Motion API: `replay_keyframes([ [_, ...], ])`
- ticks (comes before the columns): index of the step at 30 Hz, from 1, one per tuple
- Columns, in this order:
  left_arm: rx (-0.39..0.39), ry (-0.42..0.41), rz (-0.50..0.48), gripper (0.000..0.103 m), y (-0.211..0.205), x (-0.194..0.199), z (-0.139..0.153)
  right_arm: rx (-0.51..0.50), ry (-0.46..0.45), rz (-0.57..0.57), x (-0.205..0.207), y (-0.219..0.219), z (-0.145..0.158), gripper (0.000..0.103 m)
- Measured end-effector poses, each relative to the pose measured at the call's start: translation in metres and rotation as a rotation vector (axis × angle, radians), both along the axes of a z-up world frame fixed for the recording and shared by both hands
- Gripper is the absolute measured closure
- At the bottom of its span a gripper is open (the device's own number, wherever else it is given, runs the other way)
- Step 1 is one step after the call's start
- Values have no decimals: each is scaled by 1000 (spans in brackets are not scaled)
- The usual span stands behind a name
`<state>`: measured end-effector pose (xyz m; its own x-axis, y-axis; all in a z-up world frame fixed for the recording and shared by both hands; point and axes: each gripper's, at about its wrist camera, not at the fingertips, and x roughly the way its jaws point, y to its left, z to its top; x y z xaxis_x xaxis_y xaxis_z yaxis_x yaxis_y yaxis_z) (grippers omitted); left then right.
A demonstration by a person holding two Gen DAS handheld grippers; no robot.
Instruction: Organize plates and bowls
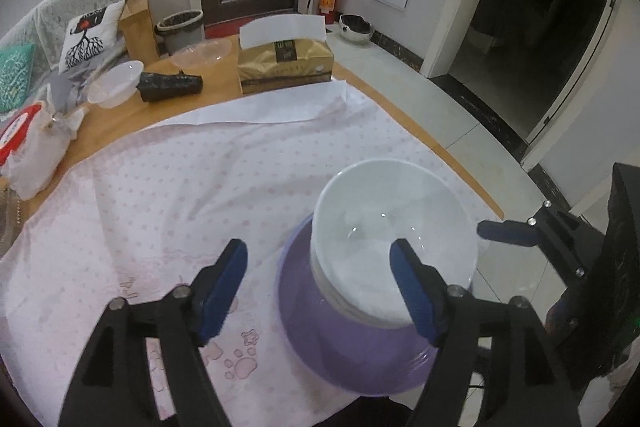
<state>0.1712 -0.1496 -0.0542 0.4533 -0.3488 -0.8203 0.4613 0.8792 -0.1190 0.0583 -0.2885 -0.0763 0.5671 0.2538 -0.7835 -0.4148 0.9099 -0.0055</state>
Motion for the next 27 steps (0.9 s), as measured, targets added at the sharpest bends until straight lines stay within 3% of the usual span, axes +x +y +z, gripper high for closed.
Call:
replay_keyframes([
  [2, 4, -13, 2, 29, 3, -4, 4, 1, -12, 4, -6, -2, 6, 13],
  [4, 9, -35, 7, 18, 5, -8, 8, 7, -32, 7, -12, -4, 14, 13],
  [8, 16, -67, 20, 14, 12, -16, 16, 29, -60, 4, -18, -8, 27, 12],
  [10, 21, -85, 39, 5, 16, -19, 20, 37, -80, -1, -18, -8, 33, 12],
  [12, 22, -109, 62, 2, 21, -24, 24, 43, -111, -10, -19, -8, 40, 8],
  [14, 21, -129, 82, 2, 26, -28, 28, 48, -139, -19, -19, -9, 45, 2],
  [27, 58, -232, 215, 1, 57, -52, 39, 108, -226, -43, -11, -3, 68, 1],
])
